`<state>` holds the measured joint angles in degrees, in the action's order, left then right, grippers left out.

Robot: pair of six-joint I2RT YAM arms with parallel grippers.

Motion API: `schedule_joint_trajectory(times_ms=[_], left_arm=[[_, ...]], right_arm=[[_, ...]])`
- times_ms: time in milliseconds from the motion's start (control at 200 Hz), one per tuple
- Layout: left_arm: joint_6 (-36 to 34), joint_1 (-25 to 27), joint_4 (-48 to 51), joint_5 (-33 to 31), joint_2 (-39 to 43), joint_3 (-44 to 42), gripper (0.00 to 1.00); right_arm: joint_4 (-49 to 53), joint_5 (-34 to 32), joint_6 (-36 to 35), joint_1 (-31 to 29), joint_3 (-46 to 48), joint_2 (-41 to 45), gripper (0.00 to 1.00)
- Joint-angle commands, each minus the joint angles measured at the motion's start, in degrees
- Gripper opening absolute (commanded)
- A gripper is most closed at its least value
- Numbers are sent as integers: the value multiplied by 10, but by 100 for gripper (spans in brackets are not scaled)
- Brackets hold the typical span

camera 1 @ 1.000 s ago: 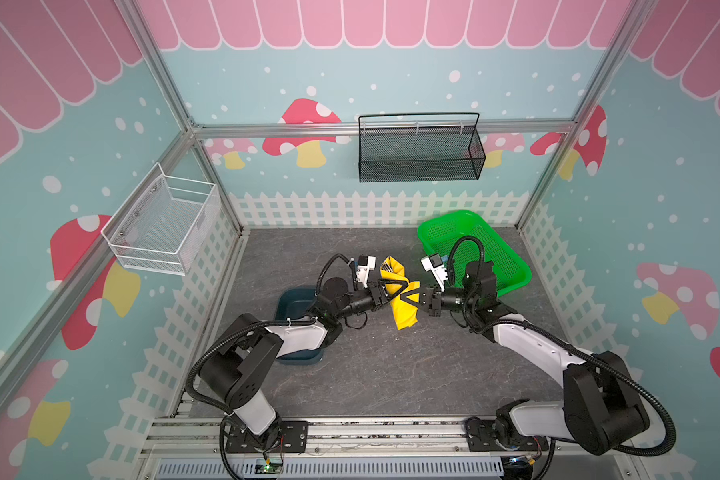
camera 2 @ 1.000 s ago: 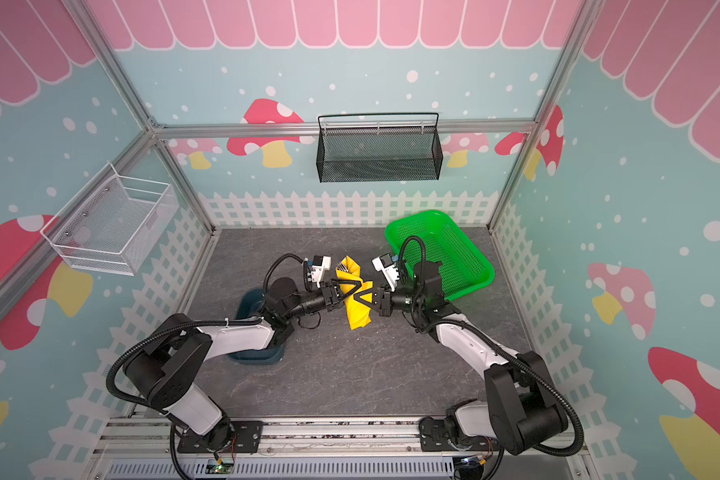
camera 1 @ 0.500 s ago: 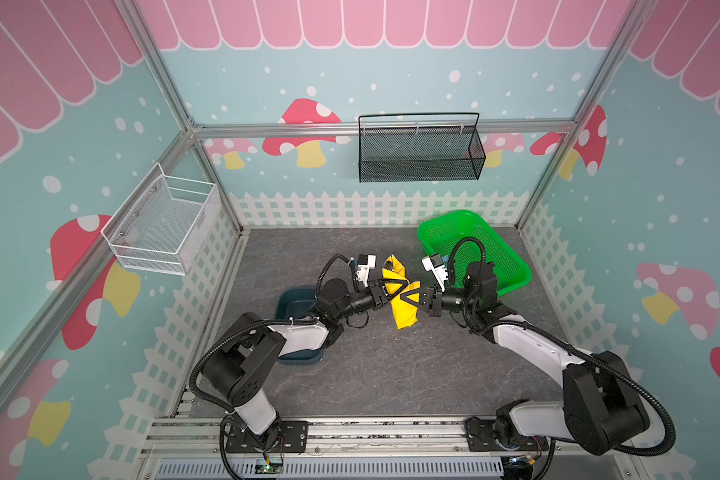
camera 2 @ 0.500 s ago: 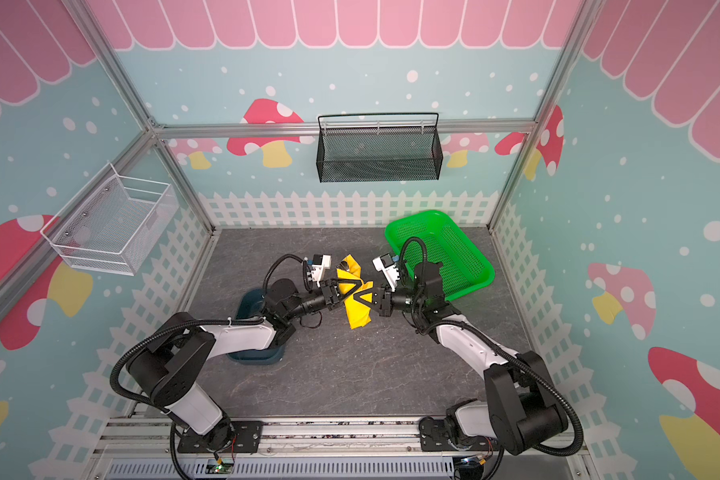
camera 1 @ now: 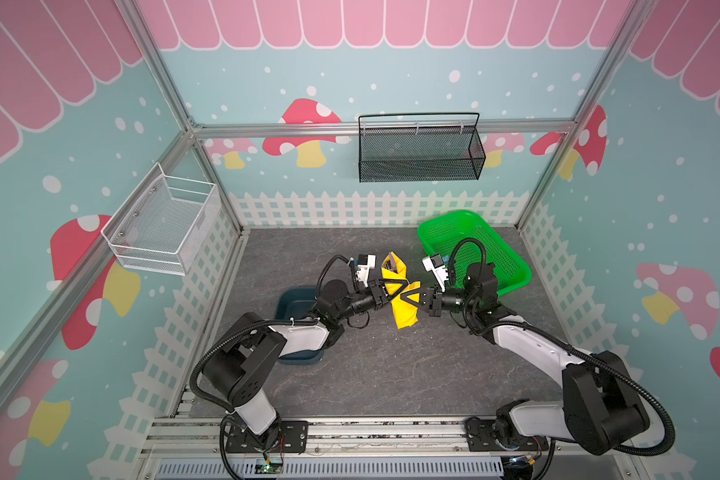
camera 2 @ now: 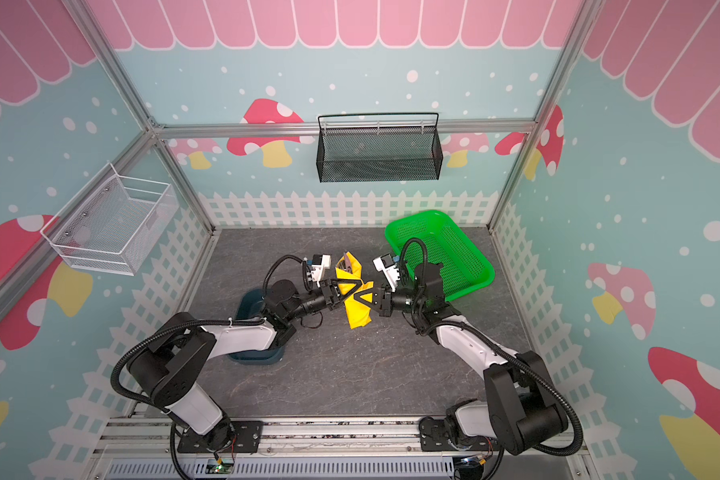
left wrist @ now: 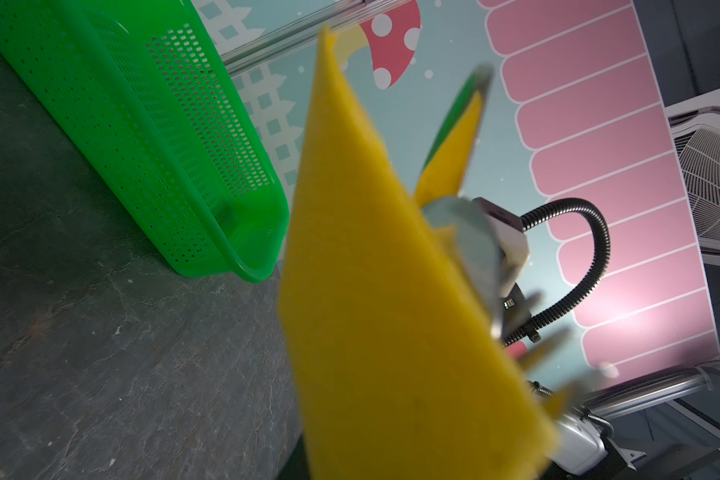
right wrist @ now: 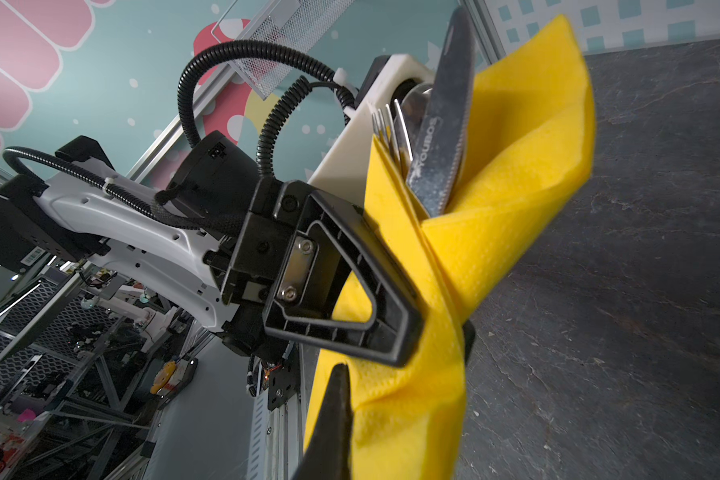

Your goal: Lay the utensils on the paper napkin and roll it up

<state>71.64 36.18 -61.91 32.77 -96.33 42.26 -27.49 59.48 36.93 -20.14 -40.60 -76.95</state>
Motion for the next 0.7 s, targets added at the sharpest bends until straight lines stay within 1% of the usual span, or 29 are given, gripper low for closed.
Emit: schedule_joint_trajectory(times_ms=[0,75,160,205,290,445,600,620,695], left_arm=[[8,0,-37,-23,9,-7,18],[2,0,-26,-24,13,-7,18],[2,-1,-24,-25,17,-9,18],[3,-1,-25,-25,19,-10,18],[4,-1,-24,-25,21,-8,17],[7,-1,-29,-29,26,-10,17],[13,-1,-33,-30,27,-7,17],[15,-1,-34,-30,27,-7,17],[20,0,-39,-28,24,-3,17]], right_arm=[[-11,3,0,1,12,13,7],[-10,-4,1,1,16,17,17],[-8,-3,0,2,18,20,19],[-7,-4,0,2,20,22,23],[-7,-7,2,2,23,25,26],[-3,4,2,2,23,25,36],[-3,20,6,2,21,14,44],[-4,36,7,2,21,12,45],[-7,43,9,1,21,9,47]])
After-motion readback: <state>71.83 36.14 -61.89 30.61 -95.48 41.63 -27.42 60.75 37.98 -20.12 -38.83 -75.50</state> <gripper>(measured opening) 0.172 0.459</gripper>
